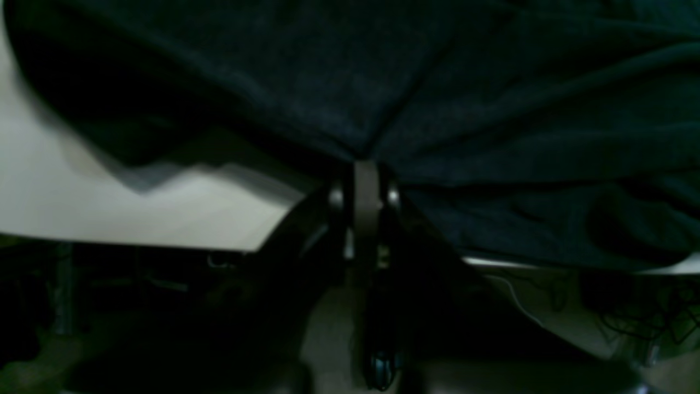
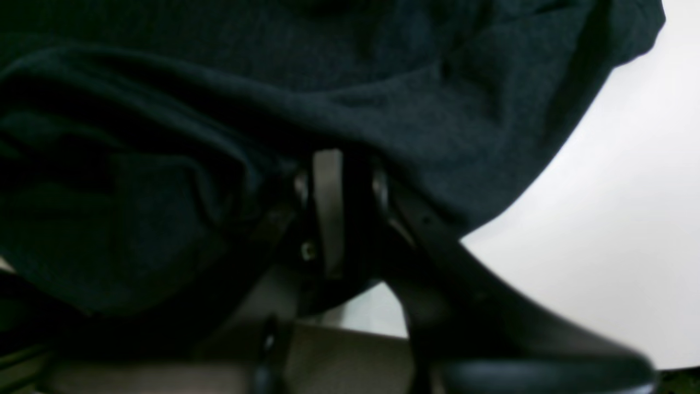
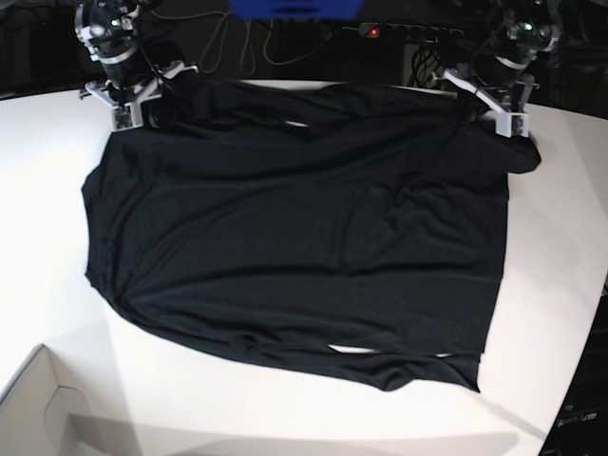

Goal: Layout the t-shirt on the table in an organized manner, then fold the t-shirt properly
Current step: 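Grasp the collar-end corners with both grippers and pull them taut, then regrasp the shirt corner with the left gripper and pull it outward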

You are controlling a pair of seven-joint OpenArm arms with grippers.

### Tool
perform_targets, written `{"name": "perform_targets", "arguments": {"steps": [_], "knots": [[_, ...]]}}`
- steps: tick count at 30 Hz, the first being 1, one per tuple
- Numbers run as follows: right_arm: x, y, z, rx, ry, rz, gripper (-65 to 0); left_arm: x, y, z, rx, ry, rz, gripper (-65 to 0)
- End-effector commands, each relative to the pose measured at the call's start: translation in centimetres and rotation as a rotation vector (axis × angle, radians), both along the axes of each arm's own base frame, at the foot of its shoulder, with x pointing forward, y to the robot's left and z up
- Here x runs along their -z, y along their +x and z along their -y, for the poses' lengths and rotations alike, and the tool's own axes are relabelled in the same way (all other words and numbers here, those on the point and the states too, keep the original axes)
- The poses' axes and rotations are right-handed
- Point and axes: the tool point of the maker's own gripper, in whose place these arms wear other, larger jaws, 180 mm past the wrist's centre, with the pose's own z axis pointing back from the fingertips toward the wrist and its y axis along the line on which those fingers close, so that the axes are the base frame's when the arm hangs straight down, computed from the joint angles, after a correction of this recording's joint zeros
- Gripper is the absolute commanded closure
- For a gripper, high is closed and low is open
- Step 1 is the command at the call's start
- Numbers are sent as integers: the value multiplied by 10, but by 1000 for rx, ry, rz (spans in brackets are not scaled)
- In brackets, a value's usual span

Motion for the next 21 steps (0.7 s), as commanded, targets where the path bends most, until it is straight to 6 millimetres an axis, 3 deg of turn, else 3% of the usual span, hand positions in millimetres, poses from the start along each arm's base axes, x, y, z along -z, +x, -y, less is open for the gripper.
{"name": "perform_targets", "arguments": {"steps": [1,5,10,12,16,21], "knots": [[-10,6,0,-6,5,45,-85,-5,1,-2,-1,2,23,-5],[-10,5,0,-6,5,43,-85,-3,-12,-2,3,6,-5,-31],[-10,5,0,-6,5,43,-85,-7,-16,-5,5,22,-4,-256],[-10,5,0,-6,5,43,-85,-15,-19,-9,-6,35,10,-306],[-10,6,0,-6,5,46,-85,-43,-18,-25,-58,37,82,-314],[-11,7,-1,-8,6,48,-85,-67,-19,-78,-216,71,167,-316]]}}
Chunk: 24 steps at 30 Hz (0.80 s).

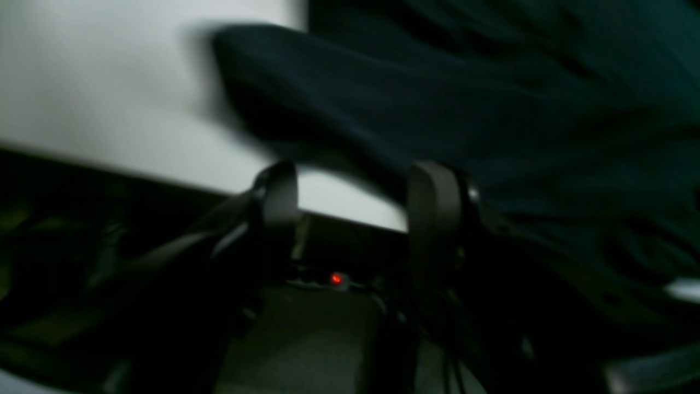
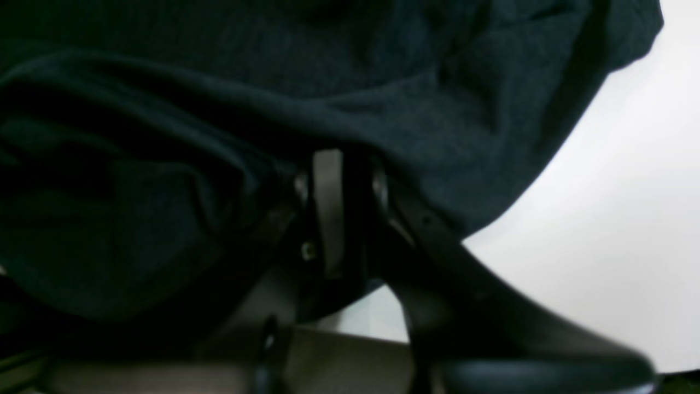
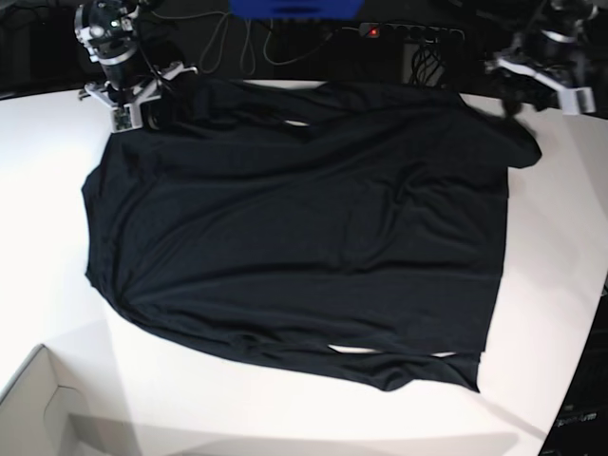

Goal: Layout the t-shirt on the table in an organized manner, then fold the t-shirt properly
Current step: 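Regrasp the shirt corner with the left gripper and pull it outward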

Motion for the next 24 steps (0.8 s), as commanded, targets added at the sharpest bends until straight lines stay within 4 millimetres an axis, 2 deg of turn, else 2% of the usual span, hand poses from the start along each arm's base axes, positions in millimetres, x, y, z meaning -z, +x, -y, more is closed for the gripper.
{"name": "perform_targets", "arguments": {"steps": [1,4,6,11,16,24], "knots": [[-10,6,-1,-9,7,43,-85,-14,11,-10,-24,13,67,-316],[-10,6,-2,-11,8,44,-85,-16,16,-41,-121,27,106,-316],[-10,6,-2,-11,8,44,-85,-17,24,-54,-167,21,138,-316],[-10,6,-2,-11,8,44,-85,-11,45,-68,-189,18,158,-316],[-9,5,-1,-7,6,41,-85,9,58,-71,-213,-7,129,-316],[-9,4,3,-13,-6,37,-85,31,80,-41,-128,-63,96,-314]]}}
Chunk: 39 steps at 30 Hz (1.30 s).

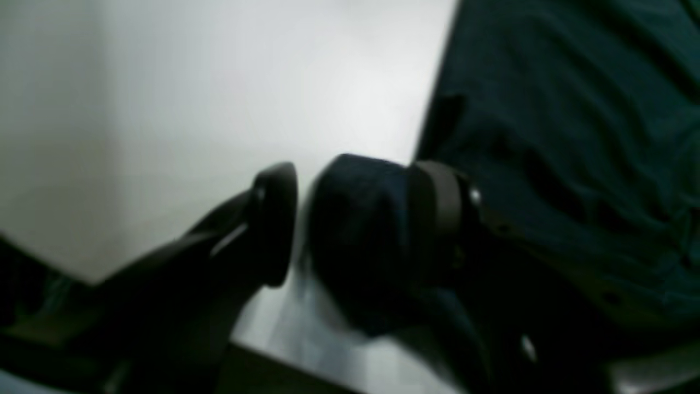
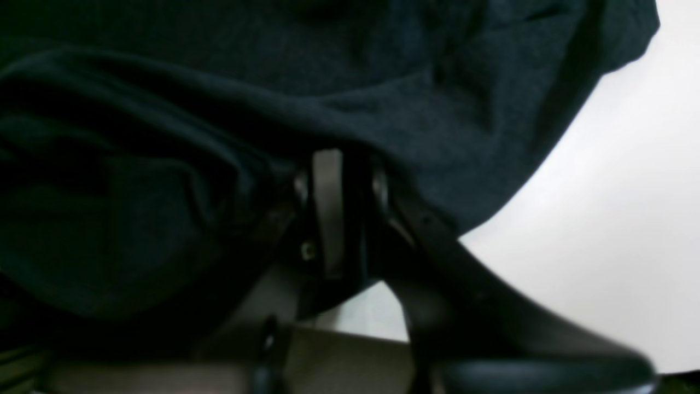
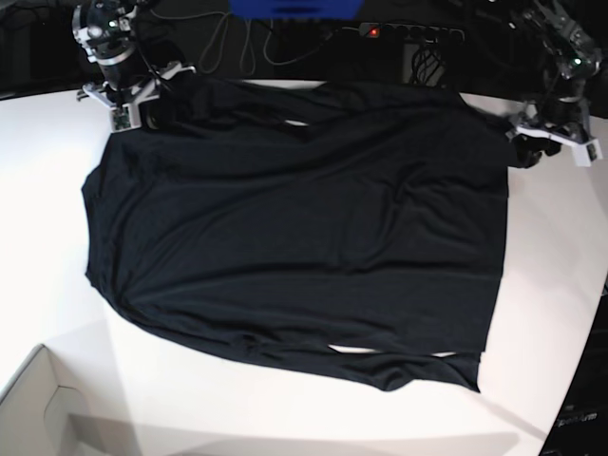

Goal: Layout the t-shirt on the table in an organized manner, then fold the t-shirt properly
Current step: 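Regrasp the shirt corner with the left gripper and pull it outward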

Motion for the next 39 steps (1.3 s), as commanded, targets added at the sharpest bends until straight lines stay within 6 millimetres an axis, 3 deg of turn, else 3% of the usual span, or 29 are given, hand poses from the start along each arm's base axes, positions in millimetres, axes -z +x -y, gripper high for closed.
{"name": "perform_targets", "arguments": {"steps": [1,5,10,11,13,20,28,31,37,39], "knots": [[-9,4,0,-6,5,38,-85,-10,5,-4,1,16,40,-314],[-9,3,0,-5,4,35,-85,-3,6,2,18,1,23,-294],[-9,3,0,-5,4,35,-85,1,2,4,22,-6,9,-21],[-9,3,0,-5,4,35,-85,1,-2,4,24,-6,1,0],[-9,4,0,-5,4,35,-85,-1,-11,7,28,1,-3,-16],[-9,6,0,-5,4,40,-85,-36,-26,24,48,-12,86,-2],[-10,6,0,-7,5,41,-85,-45,-39,27,48,-42,106,-2],[-10,6,0,-7,5,41,-85,-60,-33,29,63,-31,148,-2],[-10,6,0,-5,4,41,-85,-128,-4,39,118,42,334,-2],[-10,6,0,-5,4,41,-85,-137,4,40,122,46,373,-2]]}}
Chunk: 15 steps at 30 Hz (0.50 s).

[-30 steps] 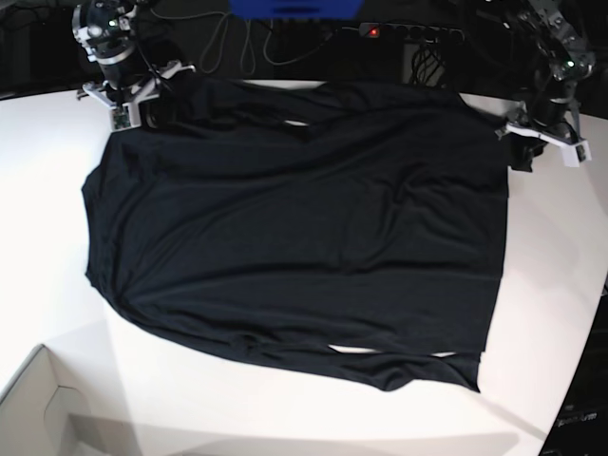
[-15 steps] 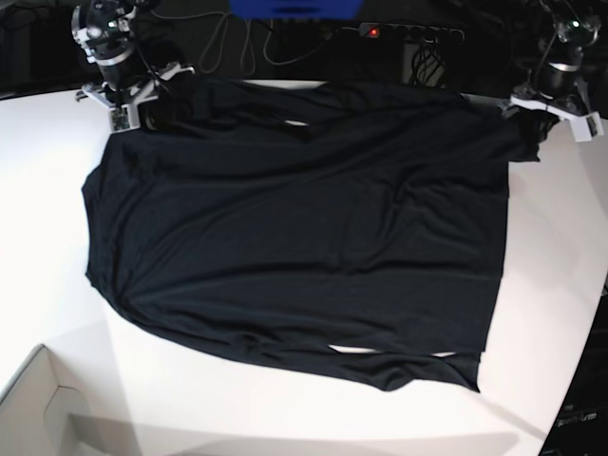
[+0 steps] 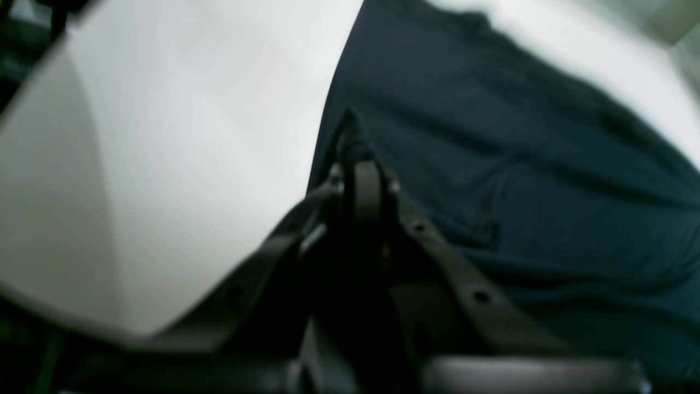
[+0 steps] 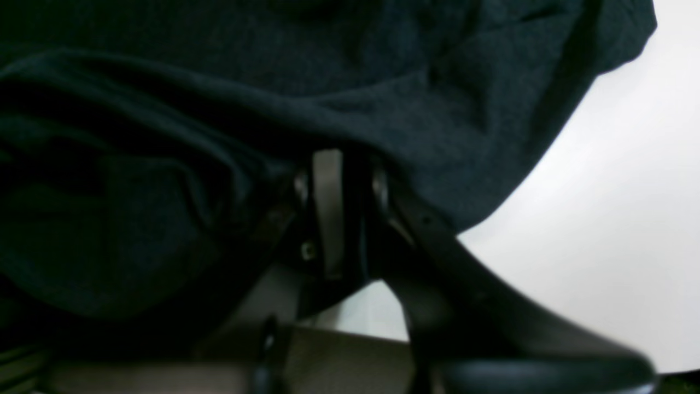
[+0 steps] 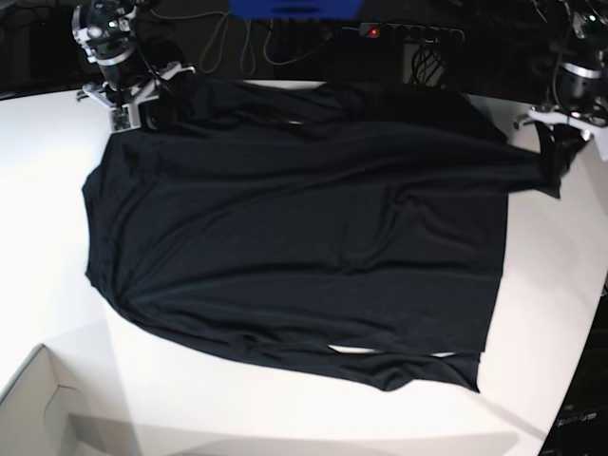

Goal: Layout the t-shirt on the table in an organized manner, then fold the t-shirt properly
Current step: 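Regrasp the shirt corner with the left gripper and pull it outward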

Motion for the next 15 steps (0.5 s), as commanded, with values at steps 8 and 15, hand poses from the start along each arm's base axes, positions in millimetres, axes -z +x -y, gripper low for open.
{"name": "perform_targets", "arguments": {"steps": [8,15], "knots": [[-10,4,4,-13,-9,36,-85,-34,27,-17,14,71,103,-2],[-10,4,4,-12,-7,36,-85,-23,50,-33,-16,80,90,-2]]}}
